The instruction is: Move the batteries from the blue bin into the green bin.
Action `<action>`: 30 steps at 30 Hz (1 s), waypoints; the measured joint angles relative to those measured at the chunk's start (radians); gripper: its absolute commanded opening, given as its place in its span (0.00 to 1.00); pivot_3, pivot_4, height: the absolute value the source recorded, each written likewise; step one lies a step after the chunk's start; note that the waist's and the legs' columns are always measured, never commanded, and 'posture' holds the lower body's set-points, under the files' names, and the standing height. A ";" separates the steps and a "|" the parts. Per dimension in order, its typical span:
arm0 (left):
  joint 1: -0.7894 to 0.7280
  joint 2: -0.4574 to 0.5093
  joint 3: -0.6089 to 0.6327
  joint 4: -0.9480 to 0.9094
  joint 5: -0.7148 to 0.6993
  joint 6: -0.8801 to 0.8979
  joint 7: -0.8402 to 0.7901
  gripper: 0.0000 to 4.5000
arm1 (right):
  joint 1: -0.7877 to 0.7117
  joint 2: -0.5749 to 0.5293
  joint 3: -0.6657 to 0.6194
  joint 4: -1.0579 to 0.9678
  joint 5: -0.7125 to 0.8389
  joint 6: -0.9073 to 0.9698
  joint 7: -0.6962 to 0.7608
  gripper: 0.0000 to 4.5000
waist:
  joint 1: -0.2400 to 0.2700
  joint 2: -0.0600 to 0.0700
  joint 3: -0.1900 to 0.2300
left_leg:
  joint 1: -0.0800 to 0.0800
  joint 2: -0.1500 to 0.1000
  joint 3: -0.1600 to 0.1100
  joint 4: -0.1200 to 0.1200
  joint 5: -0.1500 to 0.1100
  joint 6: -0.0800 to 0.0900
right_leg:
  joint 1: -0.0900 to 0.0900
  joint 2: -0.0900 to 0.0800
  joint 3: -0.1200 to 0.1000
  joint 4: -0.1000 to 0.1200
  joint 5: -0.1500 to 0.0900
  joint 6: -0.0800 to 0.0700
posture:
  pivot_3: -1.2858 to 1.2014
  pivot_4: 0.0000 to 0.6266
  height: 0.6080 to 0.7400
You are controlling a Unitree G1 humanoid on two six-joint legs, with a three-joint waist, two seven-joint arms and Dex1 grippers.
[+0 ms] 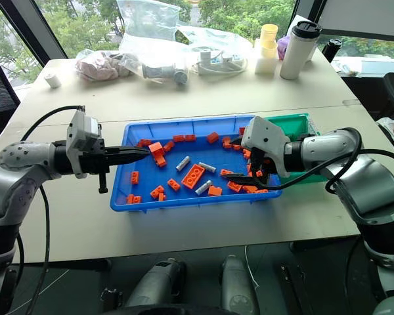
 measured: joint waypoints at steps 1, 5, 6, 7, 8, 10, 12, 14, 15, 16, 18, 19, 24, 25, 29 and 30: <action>-0.001 -0.001 0.000 -0.001 0.000 0.000 0.001 0.00 | -0.018 0.021 0.015 0.012 -0.006 0.008 -0.009 0.99 | -0.002 0.000 0.000 | 0.000 0.000 0.000 0.000 0.000 0.000 | 0.000 0.000 0.000 0.000 0.000 0.000 | 0.52 0.24 1.00; -0.002 -0.007 0.000 -0.001 0.000 0.000 0.005 0.00 | -0.105 0.162 0.113 0.103 -0.048 0.063 -0.068 0.99 | -0.002 0.000 0.000 | 0.000 0.000 0.000 0.000 0.001 -0.002 | -0.001 0.000 0.000 0.000 0.000 0.000 | 0.52 0.24 1.00; -0.002 -0.009 -0.001 -0.001 0.000 0.000 0.006 0.00 | -0.123 0.192 0.129 0.121 -0.058 0.076 -0.084 0.99 | -0.002 0.000 0.000 | 0.000 0.000 0.000 0.000 0.002 -0.003 | -0.001 0.000 0.000 0.000 0.000 0.000 | 0.52 0.24 1.00; -0.002 -0.011 0.000 -0.002 0.000 0.000 0.008 0.00 | -0.139 0.217 0.140 0.139 -0.064 0.091 -0.099 0.99 | -0.002 0.000 0.000 | 0.000 0.000 0.000 0.000 0.002 -0.004 | -0.001 0.000 0.000 0.000 0.000 0.000 | 0.52 0.24 1.00; -0.001 -0.011 0.000 -0.001 0.000 0.001 0.012 0.00 | -0.162 0.251 0.150 0.162 -0.073 0.114 -0.118 0.99 | -0.001 0.000 0.000 | 0.000 0.000 0.000 0.000 0.002 -0.004 | -0.001 0.000 0.000 0.000 0.000 0.000 | 0.52 0.24 1.00; 0.001 -0.014 0.000 -0.004 0.000 0.001 0.015 0.00 | -0.213 0.319 0.188 0.209 -0.100 0.154 -0.160 0.99 | -0.002 0.000 0.000 | 0.000 0.000 0.000 0.000 0.003 -0.005 | -0.001 0.000 0.000 0.001 0.000 0.000 | 0.52 0.24 1.00; 0.004 -0.017 -0.001 -0.011 0.000 0.001 0.019 0.00 | -0.258 0.397 0.235 0.270 -0.138 0.194 -0.212 0.99 | -0.003 0.000 0.000 | 0.000 0.000 -0.001 -0.001 0.004 -0.007 | -0.002 0.000 0.000 0.001 0.000 0.000 | 0.52 0.24 1.00; 0.005 -0.017 0.000 -0.018 0.000 0.002 0.024 0.00 | -0.285 0.484 0.266 0.345 -0.168 0.245 -0.269 0.99 | -0.005 0.000 0.000 | 0.000 0.000 -0.001 -0.001 0.004 -0.008 | -0.002 0.001 0.000 0.001 0.000 0.000 | 0.52 0.24 1.00; 0.006 -0.017 0.000 -0.023 0.000 0.002 0.027 0.00 | -0.289 0.510 0.278 0.368 -0.177 0.265 -0.287 0.99 | -0.005 0.000 0.000 | -0.001 0.000 -0.001 -0.001 0.005 -0.008 | -0.003 0.001 0.000 0.002 0.000 0.000 | 0.52 0.24 1.00; 0.009 -0.016 0.001 -0.025 0.000 0.002 0.032 0.00 | -0.294 0.538 0.290 0.391 -0.185 0.291 -0.305 0.99 | -0.003 0.000 0.000 | -0.001 0.000 -0.001 -0.001 0.005 -0.008 | -0.003 0.001 0.000 0.002 0.000 0.000 | 0.52 0.24 1.00; 0.013 -0.016 0.001 -0.026 0.000 0.003 0.038 0.00 | -0.297 0.563 0.297 0.406 -0.193 0.320 -0.324 0.99 | -0.002 0.000 0.000 | -0.001 -0.001 -0.001 -0.001 0.005 -0.008 | -0.003 0.001 0.000 0.002 0.000 0.000 | 0.52 0.24 1.00; 0.015 -0.016 0.002 -0.028 0.000 0.005 0.041 0.00 | -0.303 0.581 0.298 0.419 -0.199 0.346 -0.339 0.99 | -0.002 0.000 0.000 | -0.001 -0.001 -0.001 -0.001 0.005 -0.008 | -0.002 0.002 0.000 0.002 0.000 0.000 | 0.52 0.24 1.00; 0.023 -0.016 0.002 -0.043 0.000 0.007 0.050 0.00 | -0.302 0.628 0.310 0.440 -0.225 0.392 -0.390 0.99 | -0.007 0.000 0.000 | -0.001 -0.001 -0.001 -0.001 0.005 -0.008 | -0.003 0.002 0.000 0.002 0.000 0.000 | 0.52 0.24 1.00; 0.023 -0.016 0.002 -0.044 0.000 0.008 0.053 0.00 | -0.300 0.640 0.311 0.441 -0.233 0.398 -0.403 0.99 | -0.008 0.000 0.000 | -0.001 -0.001 -0.001 -0.001 0.005 -0.008 | -0.003 0.002 0.000 0.002 0.000 0.000 | 0.52 0.24 1.00; 0.023 -0.016 0.002 -0.047 0.000 0.008 0.060 0.00 | -0.295 0.674 0.315 0.467 -0.252 0.407 -0.436 0.99 | -0.009 0.000 0.000 | -0.001 -0.001 -0.002 -0.002 0.005 -0.008 | -0.003 0.002 0.000 0.002 0.000 0.000 | 0.52 0.24 1.00; 0.023 -0.017 0.002 -0.047 0.000 0.008 0.060 0.00 | -0.294 0.678 0.318 0.473 -0.255 0.412 -0.440 0.99 | -0.009 0.000 0.000 | -0.001 0.000 -0.001 -0.002 0.005 -0.008 | -0.003 0.002 0.000 0.002 0.000 0.000 | 0.52 0.24 1.00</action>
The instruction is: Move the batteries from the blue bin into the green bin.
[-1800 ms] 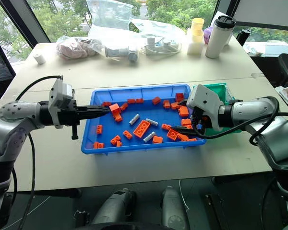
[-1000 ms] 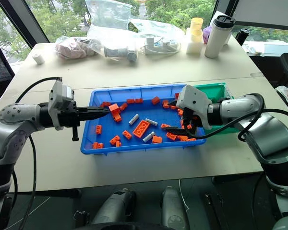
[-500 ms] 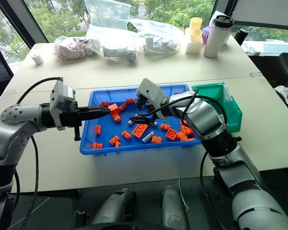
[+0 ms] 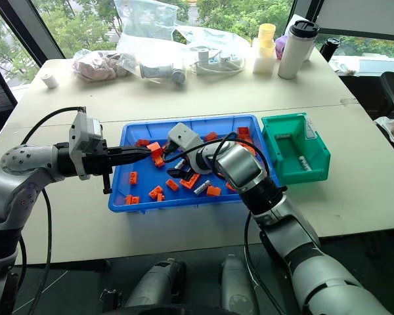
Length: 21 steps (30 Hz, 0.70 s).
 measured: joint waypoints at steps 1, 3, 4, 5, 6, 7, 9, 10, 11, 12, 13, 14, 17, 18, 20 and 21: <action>0.000 -0.001 0.000 0.000 0.000 0.000 0.000 0.00 | 0.000 0.003 0.004 0.007 -0.005 0.004 -0.005 0.99 | 0.000 0.000 0.000 | 0.000 0.000 0.000 0.000 0.000 0.000 | 0.000 0.000 0.000 0.000 0.000 0.000 | 0.52 0.24 1.00; 0.000 -0.002 0.000 0.000 0.000 0.000 0.000 0.00 | 0.000 0.008 0.012 0.008 -0.017 0.007 -0.016 0.99 | 0.000 0.000 0.000 | 0.000 0.000 0.000 0.000 0.000 0.000 | 0.000 0.000 0.000 0.000 0.000 0.000 | 0.52 0.24 1.00; 0.000 -0.002 0.000 0.000 0.000 0.000 0.000 0.00 | 0.000 0.010 0.016 0.010 -0.025 0.007 -0.023 0.99 | 0.000 0.000 0.000 | 0.000 0.000 0.000 0.000 0.000 0.000 | 0.000 0.000 0.000 0.000 0.000 0.000 | 0.52 0.24 1.00; 0.000 -0.003 -0.001 0.000 0.000 0.000 0.000 0.00 | -0.001 0.011 0.016 0.014 -0.029 0.007 -0.027 0.99 | 0.000 0.000 0.000 | 0.000 0.000 0.000 0.000 0.000 0.000 | 0.000 0.000 0.000 0.000 0.000 0.000 | 0.52 0.24 1.00; 0.000 -0.003 -0.001 0.000 0.000 0.000 0.000 0.00 | -0.001 0.013 0.016 0.016 -0.034 0.007 -0.030 0.94 | 0.000 0.000 0.000 | 0.000 0.000 0.000 0.000 0.000 0.000 | 0.000 0.000 0.000 0.000 0.000 0.000 | 0.52 0.24 1.00; 0.000 -0.003 -0.001 0.000 0.000 0.000 0.000 0.00 | -0.001 0.013 0.016 0.018 -0.037 0.006 -0.033 0.86 | 0.000 0.000 0.000 | 0.000 0.000 0.000 0.000 0.000 0.000 | 0.000 0.000 0.000 0.000 0.000 0.000 | 0.52 0.24 1.00; 0.000 -0.003 -0.001 0.000 0.000 -0.001 0.000 0.00 | -0.001 0.012 0.016 0.020 -0.043 0.004 -0.035 0.71 | 0.000 0.000 0.000 | 0.000 0.000 0.000 0.000 0.000 0.000 | 0.000 0.000 0.000 0.000 0.000 0.000 | 0.52 0.24 1.00; 0.000 -0.003 -0.001 0.000 0.000 -0.001 0.000 0.00 | -0.001 0.012 0.016 0.020 -0.046 0.003 -0.035 0.56 | 0.000 0.000 0.000 | 0.000 0.000 0.000 0.000 0.000 0.000 | 0.000 0.000 0.000 0.000 0.000 0.000 | 0.52 0.24 1.00; -0.001 -0.003 -0.001 0.000 0.000 -0.002 0.000 0.00 | -0.001 0.012 0.016 0.020 -0.046 0.003 -0.035 0.50 | 0.000 0.000 0.000 | 0.000 0.000 0.000 0.000 0.000 0.000 | 0.000 0.000 0.000 0.000 0.000 0.000 | 0.52 0.24 1.00; -0.001 -0.003 -0.001 0.000 0.000 -0.002 0.000 0.00 | -0.001 0.012 0.016 0.020 -0.047 0.002 -0.035 0.49 | 0.000 0.000 0.000 | 0.000 0.000 0.000 0.000 0.000 0.000 | 0.000 0.000 0.000 0.000 0.000 0.000 | 0.52 0.24 1.00; -0.001 -0.003 -0.002 0.000 0.000 -0.002 0.000 0.00 | -0.001 0.012 0.015 0.020 -0.047 0.000 -0.035 0.49 | 0.000 0.000 0.000 | 0.000 0.000 0.000 0.000 0.000 0.000 | 0.000 0.000 0.000 0.000 0.000 0.000 | 0.52 0.24 1.00; -0.002 -0.004 -0.002 0.000 0.000 -0.002 0.000 0.00 | -0.001 0.012 0.015 0.020 -0.048 0.000 -0.035 0.49 | 0.000 0.000 0.000 | 0.000 0.000 0.000 0.000 0.000 0.000 | 0.000 0.000 0.000 0.000 0.000 0.000 | 0.52 0.24 1.00; -0.005 -0.007 -0.002 0.000 0.000 -0.004 0.000 0.00 | -0.001 -0.002 0.015 0.013 -0.053 -0.003 -0.030 0.49 | 0.001 0.000 0.000 | 0.000 0.000 0.000 0.000 0.000 0.000 | 0.000 0.000 0.000 0.000 0.000 0.000 | 0.52 0.24 1.00; -0.006 -0.009 -0.003 0.000 0.000 -0.004 0.000 0.00 | -0.001 -0.014 0.012 0.007 -0.053 -0.002 -0.030 0.49 | 0.002 0.000 0.000 | 0.000 0.000 0.000 0.000 0.000 0.000 | 0.000 0.000 0.000 0.000 0.000 0.000 | 0.52 0.24 1.00; -0.008 -0.012 -0.005 0.001 0.000 -0.005 -0.001 0.00 | 0.000 -0.059 -0.025 -0.038 -0.050 0.014 -0.029 0.49 | 0.004 0.000 0.000 | 0.000 0.000 0.000 0.000 0.000 0.000 | 0.000 0.000 0.000 0.000 0.000 0.000 | 0.52 0.24 1.00; -0.014 -0.015 -0.010 0.001 0.000 -0.005 -0.001 0.00 | -0.002 -0.104 -0.068 -0.081 -0.042 0.028 -0.024 0.49 | 0.009 0.001 0.000 | -0.001 -0.001 -0.001 0.001 0.000 0.000 | 0.000 0.000 -0.001 0.000 0.000 0.000 | 0.52 0.24 1.00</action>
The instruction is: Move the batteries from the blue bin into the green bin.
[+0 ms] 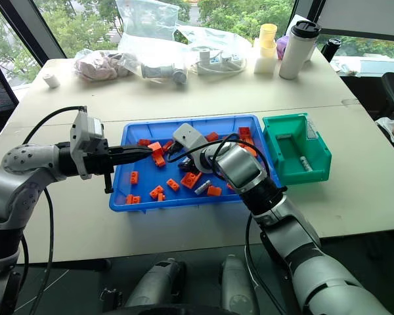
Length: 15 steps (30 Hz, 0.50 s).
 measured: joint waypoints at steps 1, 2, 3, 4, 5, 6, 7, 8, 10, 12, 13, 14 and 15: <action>-0.001 -0.004 -0.002 0.000 0.000 -0.001 0.000 0.00 | -0.007 -0.047 -0.061 -0.038 0.010 0.028 0.002 0.49 | 0.003 0.000 0.000 | 0.000 0.000 0.000 0.000 0.000 0.000 | 0.000 0.000 0.000 0.000 0.000 0.000 | 0.52 0.24 1.00; -0.002 -0.008 -0.004 0.001 0.000 -0.001 -0.001 0.00 | -0.018 -0.098 -0.144 -0.076 0.025 0.061 0.008 0.49 | 0.004 0.000 0.000 | 0.000 -0.001 0.000 0.000 0.000 0.000 | 0.001 -0.001 0.000 -0.001 0.000 0.000 | 0.52 0.24 1.00; -0.002 -0.011 -0.006 0.002 0.000 -0.002 -0.002 0.00 | -0.029 -0.141 -0.211 -0.103 0.037 0.085 0.012 0.49 | 0.004 0.000 0.000 | 0.000 -0.001 0.000 0.000 0.000 0.001 | 0.001 -0.001 -0.001 -0.001 0.000 0.000 | 0.52 0.24 1.00; -0.006 -0.016 -0.011 0.004 0.000 -0.002 -0.004 0.00 | -0.039 -0.196 -0.295 -0.140 0.051 0.117 0.018 0.49 | 0.003 0.000 0.000 | 0.000 0.000 0.000 0.000 -0.001 0.002 | 0.001 0.000 -0.001 -0.001 0.000 0.000 | 0.52 0.24 1.00; -0.009 -0.021 -0.014 0.006 0.001 -0.002 -0.007 0.00 | -0.043 -0.245 -0.352 -0.163 0.059 0.140 0.023 0.49 | 0.001 0.000 0.000 | 0.001 0.000 0.000 -0.001 -0.003 0.006 | 0.001 0.000 -0.001 -0.001 0.000 0.000 | 0.52 0.24 1.00; -0.014 -0.028 -0.018 0.008 0.001 -0.003 -0.010 0.00 | -0.037 -0.302 -0.388 -0.182 0.064 0.153 0.029 0.49 | 0.000 0.000 0.000 | 0.001 0.000 0.000 -0.001 -0.003 0.006 | 0.001 0.000 -0.001 -0.001 0.000 0.000 | 0.52 0.24 1.00; -0.018 -0.031 -0.023 0.010 0.001 -0.005 -0.015 0.00 | -0.020 -0.362 -0.413 -0.194 0.066 0.164 0.036 0.49 | -0.001 0.000 0.000 | 0.001 0.001 0.000 -0.001 -0.003 0.006 | 0.001 0.000 -0.001 -0.001 0.000 0.000 | 0.52 0.24 1.00; -0.019 -0.033 -0.025 0.013 0.002 -0.006 -0.020 0.00 | 0.003 -0.412 -0.432 -0.197 0.066 0.173 0.041 0.49 | -0.002 0.000 0.000 | 0.001 0.001 0.001 -0.001 -0.004 0.006 | 0.001 0.000 0.000 -0.001 0.000 0.000 | 0.52 0.24 1.00; -0.026 -0.037 -0.036 0.028 0.004 -0.009 -0.024 0.00 | 0.045 -0.464 -0.460 -0.196 0.067 0.187 0.047 0.49 | -0.010 0.000 0.000 | 0.002 0.001 0.003 -0.002 -0.004 0.006 | 0.001 0.000 0.002 -0.001 0.000 0.000 | 0.52 0.24 1.00; -0.057 -0.059 -0.056 0.055 0.008 -0.024 -0.039 0.00 | 0.123 -0.521 -0.495 -0.187 0.079 0.183 0.064 0.49 | -0.004 0.000 0.000 | 0.002 0.002 0.003 -0.001 -0.004 0.007 | 0.001 0.001 0.001 -0.001 0.000 0.000 | 0.52 0.24 1.00; -0.065 -0.062 -0.061 0.066 0.011 -0.030 -0.045 0.00 | 0.155 -0.534 -0.512 -0.180 0.083 0.182 0.069 0.49 | -0.004 0.000 0.000 | 0.002 0.001 0.003 -0.001 -0.004 0.007 | 0.001 0.000 0.001 -0.001 0.000 0.000 | 0.52 0.24 1.00; -0.077 -0.064 -0.069 0.080 0.017 -0.033 -0.050 0.00 | 0.183 -0.543 -0.525 -0.170 0.086 0.180 0.072 0.49 | -0.004 0.000 0.000 | 0.002 0.001 0.004 -0.001 -0.004 0.007 | 0.001 0.000 0.002 -0.001 0.000 0.000 | 0.52 0.24 1.00; -0.085 -0.065 -0.074 0.090 0.024 -0.039 -0.055 0.00 | 0.206 -0.546 -0.534 -0.167 0.089 0.178 0.074 0.60 | -0.005 0.000 0.000 | 0.002 0.001 0.004 -0.001 -0.004 0.007 | 0.001 0.000 0.002 -0.001 0.000 0.000 | 0.52 0.24 1.00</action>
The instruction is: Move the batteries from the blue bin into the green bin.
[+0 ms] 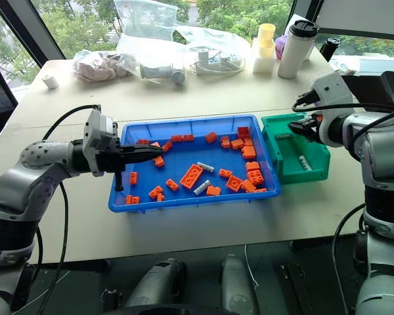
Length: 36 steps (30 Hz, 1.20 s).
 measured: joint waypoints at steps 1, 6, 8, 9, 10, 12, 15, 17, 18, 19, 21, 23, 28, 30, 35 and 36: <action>-0.005 -0.001 -0.004 0.005 0.003 -0.004 -0.003 0.00 | 0.015 0.000 -0.005 0.000 0.003 -0.003 0.001 0.71 | 0.000 0.000 0.000 | 0.000 0.000 0.000 0.000 0.000 0.000 | 0.000 0.000 0.000 0.000 0.000 0.000 | 0.52 0.24 1.00; -0.015 -0.010 -0.016 0.032 0.014 -0.022 -0.021 0.00 | 0.053 0.005 -0.026 -0.002 0.034 -0.019 -0.002 0.99 | 0.002 0.000 0.000 | 0.000 0.000 0.000 0.000 0.000 0.000 | 0.000 0.000 0.000 0.000 0.000 0.000 | 0.52 0.24 1.00; -0.015 -0.010 -0.016 0.035 0.018 -0.025 -0.026 0.00 | 0.055 0.002 -0.026 -0.010 0.046 -0.021 0.002 0.99 | 0.003 0.000 0.000 | 0.000 0.000 0.000 0.000 0.000 0.000 | 0.000 0.000 0.000 0.000 0.000 0.000 | 0.52 0.24 1.00; -0.015 -0.010 -0.016 0.035 0.018 -0.025 -0.029 0.00 | 0.055 -0.005 -0.024 -0.024 0.056 -0.027 0.011 0.99 | 0.003 0.000 0.000 | 0.000 0.000 0.000 0.000 0.000 0.000 | 0.000 0.000 0.000 0.000 0.000 0.000 | 0.52 0.24 1.00; -0.015 -0.010 -0.016 0.035 0.021 -0.026 -0.031 0.00 | 0.054 -0.019 -0.013 -0.048 0.068 -0.040 0.029 0.99 | 0.003 0.000 0.000 | 0.000 0.000 0.000 0.000 0.000 0.000 | 0.000 0.000 0.000 0.000 0.000 0.000 | 0.52 0.24 1.00; -0.015 -0.010 -0.016 0.035 0.024 -0.026 -0.032 0.00 | 0.037 -0.033 -0.002 -0.105 0.109 -0.061 0.070 0.99 | 0.002 0.000 0.000 | 0.000 0.000 -0.001 0.000 0.000 0.000 | 0.000 0.000 0.000 0.000 0.000 0.000 | 0.52 0.24 1.00; -0.018 -0.010 -0.016 0.035 0.025 -0.026 -0.033 0.00 | -0.015 -0.020 0.039 -0.197 0.193 -0.063 0.135 0.99 | -0.001 0.000 0.000 | 0.000 0.001 -0.001 0.000 0.000 0.000 | 0.000 0.001 0.000 0.000 0.000 0.000 | 0.52 0.24 1.00; -0.022 -0.010 -0.016 0.035 0.025 -0.026 -0.033 0.00 | -0.038 0.013 0.088 -0.229 0.237 -0.057 0.161 0.99 | 0.001 0.000 0.000 | 0.000 0.001 -0.001 0.000 0.000 0.000 | 0.001 0.001 -0.001 -0.001 0.000 0.000 | 0.52 0.24 1.00; -0.024 -0.010 -0.015 0.035 0.025 -0.026 -0.033 0.00 | -0.040 0.034 0.124 -0.230 0.252 -0.054 0.165 0.99 | 0.002 0.000 0.000 | 0.000 0.001 -0.001 0.001 0.000 0.000 | 0.001 0.001 -0.001 -0.001 0.000 0.000 | 0.52 0.24 1.00; -0.025 -0.010 -0.016 0.035 0.025 -0.026 -0.032 0.00 | -0.039 0.055 0.162 -0.224 0.254 -0.055 0.166 0.99 | 0.002 0.000 0.000 | 0.000 0.000 -0.001 0.001 0.000 0.000 | 0.001 0.000 -0.001 -0.001 0.000 0.000 | 0.52 0.24 1.00; -0.027 -0.010 -0.015 0.034 0.025 -0.026 -0.032 0.00 | -0.039 0.084 0.245 -0.199 0.251 -0.082 0.166 0.99 | 0.007 0.000 0.000 | 0.000 0.000 -0.002 0.002 0.000 0.000 | 0.001 0.000 -0.001 -0.001 0.000 0.000 | 0.52 0.24 1.00; -0.026 -0.009 -0.015 0.033 0.025 -0.024 -0.030 0.00 | -0.038 0.092 0.307 -0.167 0.225 -0.140 0.165 0.99 | 0.007 0.000 0.000 | -0.001 -0.001 -0.002 0.002 0.000 0.000 | 0.001 -0.001 -0.001 -0.001 0.000 0.000 | 0.52 0.24 1.00; -0.005 0.004 -0.006 0.006 0.024 -0.019 -0.015 0.00 | -0.040 0.143 0.461 -0.056 0.130 -0.296 0.174 0.99 | 0.000 0.000 0.000 | -0.001 0.000 -0.002 0.001 0.000 0.000 | 0.000 0.000 -0.001 0.000 0.000 0.000 | 0.52 0.24 1.00; -0.001 0.005 -0.003 -0.008 0.024 -0.014 -0.003 0.00 | -0.040 0.167 0.504 -0.020 0.104 -0.340 0.185 0.99 | 0.000 0.000 0.000 | -0.001 0.000 -0.002 0.001 0.000 -0.001 | -0.001 0.000 -0.001 0.000 0.000 0.000 | 0.52 0.24 1.00; 0.030 0.032 0.029 -0.035 0.017 0.004 0.014 0.00 | -0.048 0.214 0.552 0.074 0.046 -0.417 0.194 0.99 | 0.001 0.000 0.000 | -0.001 0.000 -0.002 0.001 0.001 -0.001 | 0.000 0.000 -0.001 0.000 0.000 0.000 | 0.52 0.24 1.00; 0.034 0.034 0.032 -0.040 0.016 0.009 0.017 0.00 | -0.054 0.228 0.553 0.094 0.037 -0.422 0.195 0.99 | 0.002 0.000 0.000 | -0.001 0.000 -0.002 0.001 0.001 -0.001 | 0.000 0.000 -0.001 0.000 0.000 0.000 | 0.52 0.24 1.00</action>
